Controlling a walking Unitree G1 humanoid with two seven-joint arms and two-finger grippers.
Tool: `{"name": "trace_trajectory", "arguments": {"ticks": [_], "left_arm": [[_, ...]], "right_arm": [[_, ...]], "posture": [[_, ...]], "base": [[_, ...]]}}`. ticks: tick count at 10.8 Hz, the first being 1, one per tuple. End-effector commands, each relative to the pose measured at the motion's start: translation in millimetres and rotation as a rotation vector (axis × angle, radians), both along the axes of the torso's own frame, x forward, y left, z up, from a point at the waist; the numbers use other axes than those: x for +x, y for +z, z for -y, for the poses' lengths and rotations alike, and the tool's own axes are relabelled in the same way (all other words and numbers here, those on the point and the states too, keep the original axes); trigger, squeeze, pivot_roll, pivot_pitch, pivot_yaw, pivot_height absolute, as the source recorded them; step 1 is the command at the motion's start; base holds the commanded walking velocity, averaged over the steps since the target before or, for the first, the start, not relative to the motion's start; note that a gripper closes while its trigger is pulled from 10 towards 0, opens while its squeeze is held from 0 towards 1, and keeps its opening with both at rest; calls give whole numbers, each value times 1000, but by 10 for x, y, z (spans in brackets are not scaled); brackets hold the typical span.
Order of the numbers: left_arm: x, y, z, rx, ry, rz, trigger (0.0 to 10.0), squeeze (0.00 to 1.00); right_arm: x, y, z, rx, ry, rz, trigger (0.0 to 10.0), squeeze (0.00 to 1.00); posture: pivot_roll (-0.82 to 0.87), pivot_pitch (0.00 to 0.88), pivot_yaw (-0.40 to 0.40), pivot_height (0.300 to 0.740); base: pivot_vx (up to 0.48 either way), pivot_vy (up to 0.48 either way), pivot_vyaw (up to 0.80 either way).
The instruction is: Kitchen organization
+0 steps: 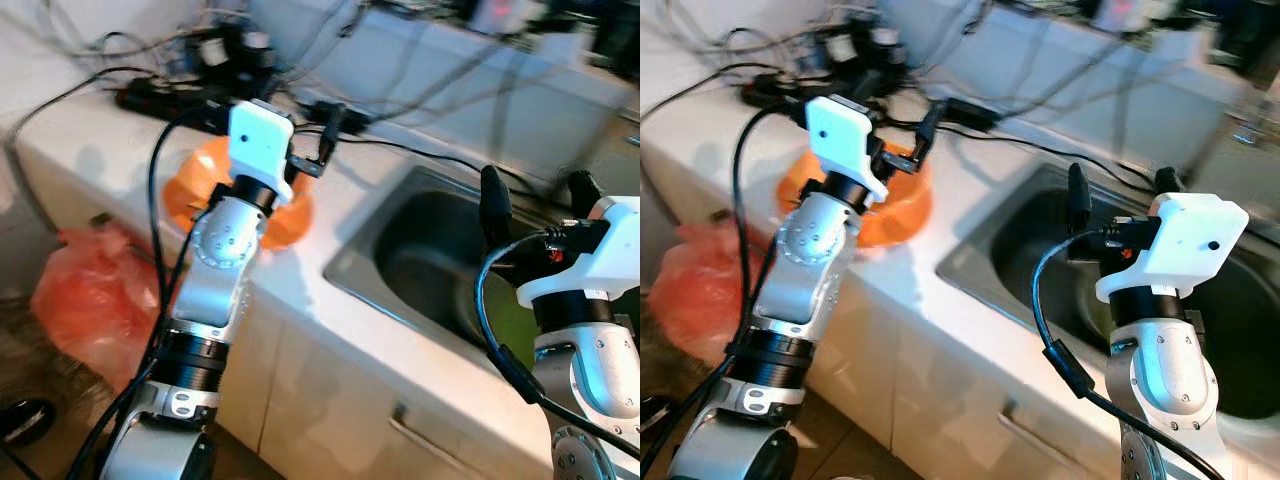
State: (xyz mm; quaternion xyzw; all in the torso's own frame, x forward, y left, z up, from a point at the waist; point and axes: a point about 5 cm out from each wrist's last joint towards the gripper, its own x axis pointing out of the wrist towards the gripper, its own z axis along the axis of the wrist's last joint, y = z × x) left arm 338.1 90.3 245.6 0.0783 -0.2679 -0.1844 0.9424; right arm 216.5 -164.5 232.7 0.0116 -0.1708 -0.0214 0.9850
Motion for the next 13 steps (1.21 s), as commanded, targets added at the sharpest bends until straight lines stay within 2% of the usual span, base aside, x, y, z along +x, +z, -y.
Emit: {"name": "trace_trajectory", "arguments": {"ticks": [1, 3, 4, 6, 9, 10, 13], "left_arm": [[-9, -28, 61, 17, -20, -9, 10000, 0], [16, -152, -43, 59, 44, -17, 10000, 0], [21, -290, -162, 96, 100, -41, 10000, 0], [-9, -342, -248, 134, 144, -17, 10000, 0], [-141, -483, -349, 195, 172, 35, 10000, 0], [-166, -489, -328, 201, 154, 45, 10000, 0], [-251, -760, -441, 305, 146, 19, 10000, 0]], "right_arm": [[3, 10, 53, -3, -32, 5, 10000, 0], [14, -9, 49, 1, -28, -5, 10000, 0], [27, -28, 45, 0, -20, -18, 10000, 0], [72, -43, 33, -5, 3, -36, 10000, 0], [198, -26, 35, -26, 49, -37, 10000, 0], [219, -17, 23, -24, 55, -34, 10000, 0], [245, -26, 23, -22, 63, -37, 10000, 0]], "posture": [[179, 0, -148, 740], [186, 0, -149, 740], [190, 0, -156, 740], [203, 0, -183, 740], [240, 0, -215, 740], [244, 0, -217, 740], [240, 3, -222, 740]], "base": [[0, 0, 0], [0, 0, 0], [0, 0, 0], [0, 0, 0], [0, 0, 0], [0, 0, 0], [0, 0, 0]]}}
